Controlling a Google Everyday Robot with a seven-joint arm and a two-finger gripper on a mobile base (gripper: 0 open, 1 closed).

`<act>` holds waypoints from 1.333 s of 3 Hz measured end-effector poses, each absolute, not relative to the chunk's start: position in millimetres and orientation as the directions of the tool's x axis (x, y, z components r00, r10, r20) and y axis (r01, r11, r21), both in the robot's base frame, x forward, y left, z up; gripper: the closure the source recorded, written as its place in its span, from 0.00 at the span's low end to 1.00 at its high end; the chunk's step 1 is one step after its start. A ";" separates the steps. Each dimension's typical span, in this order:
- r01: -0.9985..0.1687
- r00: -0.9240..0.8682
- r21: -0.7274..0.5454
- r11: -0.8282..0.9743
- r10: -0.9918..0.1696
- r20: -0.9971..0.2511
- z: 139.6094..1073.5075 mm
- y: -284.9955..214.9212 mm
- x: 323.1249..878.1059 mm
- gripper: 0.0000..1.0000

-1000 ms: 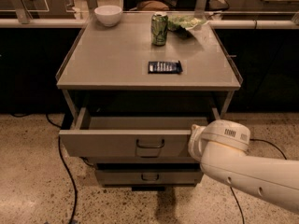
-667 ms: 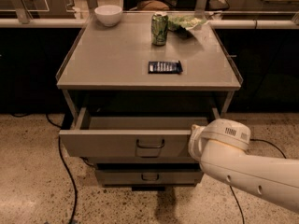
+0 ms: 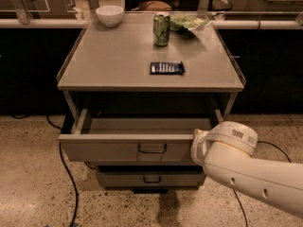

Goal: Open top drawer

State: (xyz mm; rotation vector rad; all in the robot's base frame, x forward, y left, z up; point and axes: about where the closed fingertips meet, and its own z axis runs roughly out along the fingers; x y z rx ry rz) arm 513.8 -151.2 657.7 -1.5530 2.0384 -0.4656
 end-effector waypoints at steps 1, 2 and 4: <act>-0.776 -0.198 -0.565 0.280 -0.959 -0.202 657.7 -151.2 513.8 1.00; -0.780 -0.196 -0.563 0.272 -0.961 -0.193 658.1 -150.5 516.0 1.00; -0.789 -0.199 -0.552 0.269 -0.962 -0.186 658.0 -151.6 514.5 1.00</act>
Offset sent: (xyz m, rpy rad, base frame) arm 0.0100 0.0070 -0.0050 -0.0397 0.0326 0.0147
